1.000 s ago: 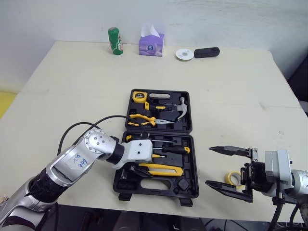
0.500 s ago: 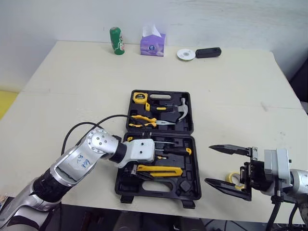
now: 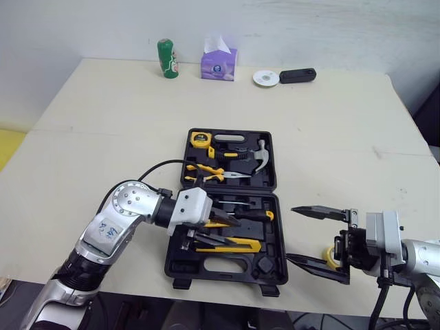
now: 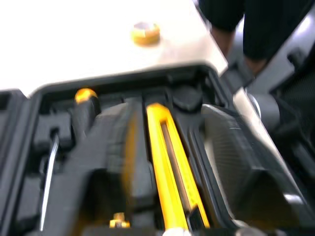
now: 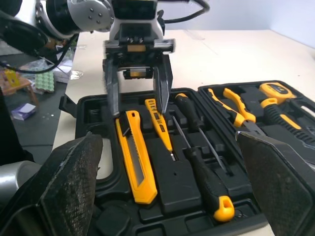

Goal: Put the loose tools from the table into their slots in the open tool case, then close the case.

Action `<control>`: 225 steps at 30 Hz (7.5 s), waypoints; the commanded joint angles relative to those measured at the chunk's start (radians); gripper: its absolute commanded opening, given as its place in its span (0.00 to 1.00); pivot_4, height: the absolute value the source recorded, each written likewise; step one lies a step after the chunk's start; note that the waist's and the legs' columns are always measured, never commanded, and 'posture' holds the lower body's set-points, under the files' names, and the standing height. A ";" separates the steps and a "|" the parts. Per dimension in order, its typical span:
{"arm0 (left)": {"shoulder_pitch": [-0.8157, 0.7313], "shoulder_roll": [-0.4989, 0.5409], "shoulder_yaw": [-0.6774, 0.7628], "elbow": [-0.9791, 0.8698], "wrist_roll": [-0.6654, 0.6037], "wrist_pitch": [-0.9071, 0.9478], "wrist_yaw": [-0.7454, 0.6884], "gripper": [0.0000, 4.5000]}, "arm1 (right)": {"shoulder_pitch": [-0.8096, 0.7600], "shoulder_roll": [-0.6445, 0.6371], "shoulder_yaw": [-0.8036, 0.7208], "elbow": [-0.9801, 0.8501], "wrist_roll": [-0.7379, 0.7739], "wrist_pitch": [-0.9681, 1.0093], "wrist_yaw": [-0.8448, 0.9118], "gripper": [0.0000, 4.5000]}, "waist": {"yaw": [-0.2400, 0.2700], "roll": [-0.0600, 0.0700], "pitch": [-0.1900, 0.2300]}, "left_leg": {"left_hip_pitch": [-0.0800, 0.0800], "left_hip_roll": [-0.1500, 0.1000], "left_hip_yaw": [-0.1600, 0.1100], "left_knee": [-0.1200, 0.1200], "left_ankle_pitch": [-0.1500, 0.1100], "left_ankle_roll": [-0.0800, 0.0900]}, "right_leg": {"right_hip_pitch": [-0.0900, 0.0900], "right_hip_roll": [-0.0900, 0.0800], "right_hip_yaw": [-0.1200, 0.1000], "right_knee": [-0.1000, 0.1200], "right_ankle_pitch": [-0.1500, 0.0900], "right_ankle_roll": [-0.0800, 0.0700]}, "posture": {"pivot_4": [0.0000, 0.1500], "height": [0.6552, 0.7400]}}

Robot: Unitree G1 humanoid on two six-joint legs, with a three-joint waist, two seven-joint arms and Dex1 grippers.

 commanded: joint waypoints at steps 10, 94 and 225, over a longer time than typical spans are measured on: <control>0.052 -0.057 -0.063 0.078 0.095 -0.091 0.045 0.04 | 0.003 0.014 -0.011 0.035 -0.027 -0.050 0.023 1.00 | -0.001 0.000 0.000 | 0.000 -0.001 0.000 0.001 0.000 0.000 | 0.000 0.002 0.000 0.001 0.000 0.000 | 1.00 1.00; 0.396 0.015 0.744 0.334 -0.053 -0.197 0.589 0.98 | 0.061 0.139 -0.473 0.816 -0.156 -0.559 -0.425 1.00 | -0.030 0.012 -0.004 | 0.010 -0.002 0.007 -0.014 -0.003 0.002 | 0.003 -0.008 0.002 -0.009 0.001 0.001 | 1.00 1.00; 0.285 0.107 0.181 -0.149 -0.197 0.126 0.132 1.00 | -0.530 -0.317 0.632 -0.169 -0.457 0.510 -0.092 0.00 | -0.002 0.003 -0.004 | -0.014 -0.002 0.000 0.004 0.000 0.001 | -0.014 -0.005 -0.001 0.000 0.003 0.001 | 1.00 1.00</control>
